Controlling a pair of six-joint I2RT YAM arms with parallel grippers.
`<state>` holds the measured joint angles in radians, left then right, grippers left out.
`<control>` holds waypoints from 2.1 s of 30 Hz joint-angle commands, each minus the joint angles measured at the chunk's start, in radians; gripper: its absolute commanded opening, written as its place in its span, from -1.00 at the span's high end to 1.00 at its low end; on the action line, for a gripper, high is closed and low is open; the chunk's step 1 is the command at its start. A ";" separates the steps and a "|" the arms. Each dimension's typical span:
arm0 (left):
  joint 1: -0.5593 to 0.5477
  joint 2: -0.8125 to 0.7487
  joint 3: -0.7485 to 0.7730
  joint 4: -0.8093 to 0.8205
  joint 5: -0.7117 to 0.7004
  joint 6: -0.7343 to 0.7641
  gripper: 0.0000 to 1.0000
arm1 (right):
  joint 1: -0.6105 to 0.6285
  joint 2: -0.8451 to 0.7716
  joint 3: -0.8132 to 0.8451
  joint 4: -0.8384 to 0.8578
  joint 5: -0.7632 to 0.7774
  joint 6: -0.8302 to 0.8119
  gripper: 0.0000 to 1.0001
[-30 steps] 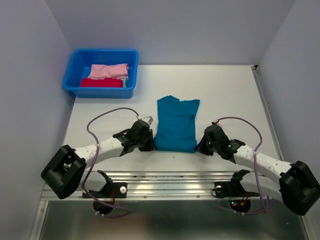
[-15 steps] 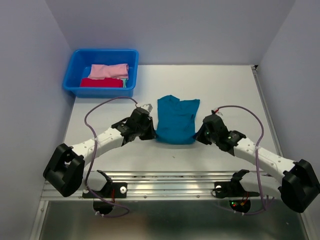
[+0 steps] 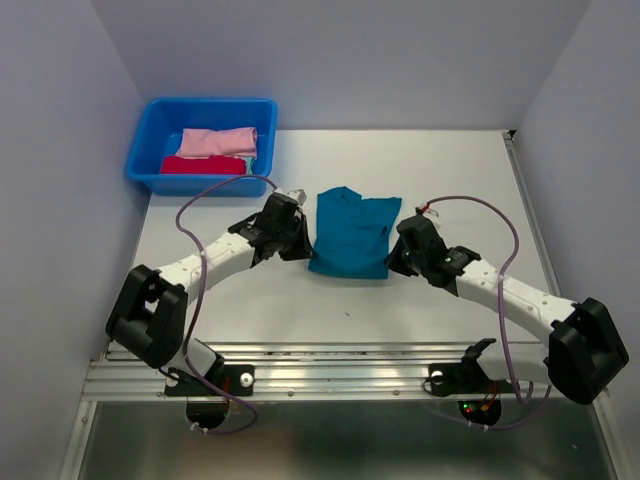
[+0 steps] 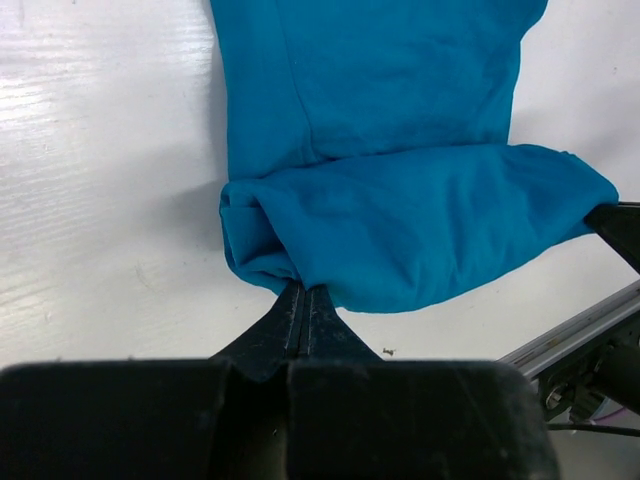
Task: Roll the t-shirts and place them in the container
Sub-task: Roll the T-shirt to the center of the board.
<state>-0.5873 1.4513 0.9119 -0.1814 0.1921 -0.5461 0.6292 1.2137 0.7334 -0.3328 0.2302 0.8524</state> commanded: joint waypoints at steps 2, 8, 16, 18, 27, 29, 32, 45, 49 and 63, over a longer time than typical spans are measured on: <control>0.006 0.009 0.050 -0.020 0.032 0.044 1.00 | -0.010 0.007 0.049 0.006 0.011 -0.027 0.90; 0.004 -0.049 -0.067 -0.013 0.086 0.034 1.00 | -0.010 -0.012 -0.025 0.017 -0.120 -0.029 0.92; 0.003 -0.117 -0.153 -0.079 0.067 0.040 -0.22 | -0.010 -0.046 -0.106 -0.021 -0.181 -0.022 0.07; 0.004 -0.132 -0.121 -0.099 0.023 0.041 -0.23 | -0.010 -0.048 -0.069 -0.051 -0.122 -0.039 -0.02; -0.022 -0.140 -0.013 -0.070 -0.022 0.023 0.92 | -0.010 0.082 0.099 -0.051 -0.014 -0.096 0.40; -0.045 -0.117 -0.001 -0.059 -0.017 0.009 1.00 | -0.010 0.124 0.122 -0.014 -0.017 -0.113 0.46; -0.086 -0.080 0.002 -0.018 0.000 -0.017 1.00 | -0.048 0.233 0.213 0.009 -0.017 -0.168 0.49; -0.117 0.110 -0.085 0.129 0.000 -0.069 1.00 | -0.252 0.687 0.577 0.048 -0.092 -0.354 0.59; -0.112 0.164 -0.062 0.114 -0.019 -0.058 1.00 | -0.252 0.721 0.554 0.057 -0.071 -0.349 0.65; -0.046 0.271 0.123 -0.027 -0.160 0.069 1.00 | -0.102 0.468 0.117 0.130 -0.035 -0.106 0.76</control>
<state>-0.6537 1.6913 0.9634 -0.1711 0.1013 -0.5343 0.4324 1.7325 0.9569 -0.1486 0.1665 0.6125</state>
